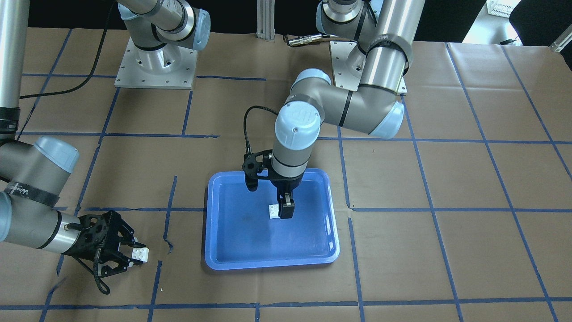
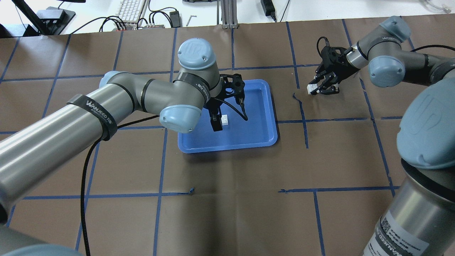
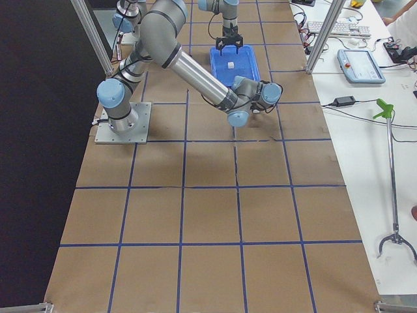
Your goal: Assemble white blocks and place on blue tray
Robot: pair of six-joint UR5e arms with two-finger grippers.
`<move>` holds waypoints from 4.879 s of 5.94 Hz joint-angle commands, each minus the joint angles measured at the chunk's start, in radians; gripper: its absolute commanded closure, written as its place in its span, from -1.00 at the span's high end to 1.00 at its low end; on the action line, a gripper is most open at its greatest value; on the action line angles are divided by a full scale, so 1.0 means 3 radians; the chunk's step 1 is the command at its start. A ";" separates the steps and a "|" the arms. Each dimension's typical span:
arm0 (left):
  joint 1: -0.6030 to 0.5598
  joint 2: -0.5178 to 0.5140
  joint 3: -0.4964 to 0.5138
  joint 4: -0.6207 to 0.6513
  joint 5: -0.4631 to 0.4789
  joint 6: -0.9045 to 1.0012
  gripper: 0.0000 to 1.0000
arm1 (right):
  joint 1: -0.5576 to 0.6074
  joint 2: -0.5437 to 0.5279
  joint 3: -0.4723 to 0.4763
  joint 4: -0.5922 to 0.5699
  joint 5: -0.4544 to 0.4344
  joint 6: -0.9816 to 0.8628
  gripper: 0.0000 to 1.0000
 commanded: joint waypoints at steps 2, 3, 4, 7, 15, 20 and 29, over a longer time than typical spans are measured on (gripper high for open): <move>0.0142 0.0732 0.0267 -0.1180 0.0173 -0.1039 0.99 | 0.0000 -0.0106 -0.0073 0.0015 -0.0006 0.0020 -0.50; 0.0320 0.0861 0.0287 -0.1308 0.0194 -0.1375 0.99 | 0.0005 -0.0234 -0.0094 0.0061 0.0004 0.0031 -0.50; 0.0358 0.0898 0.0363 -0.1274 0.0189 -0.1894 0.99 | 0.0020 -0.0372 -0.0069 0.0081 0.0019 0.0091 -0.50; 0.0619 0.1178 0.0303 -0.1074 0.0342 -0.3966 0.99 | 0.0437 -0.0623 0.0226 0.0001 0.0126 0.0636 -0.50; 0.0680 0.1210 0.0303 -0.1043 0.0332 -0.4262 0.99 | 0.1360 -0.0266 0.1015 -0.1943 0.0142 0.2039 -0.50; 0.0726 0.1251 0.0308 -0.1038 0.0327 -0.4262 0.99 | 0.1513 -0.0271 0.1025 -0.1943 0.0126 0.2214 -0.50; 0.0767 0.1312 0.0293 -0.1084 0.0337 -0.4262 0.99 | 0.1570 -0.0286 0.1061 -0.1943 0.0121 0.2250 -0.50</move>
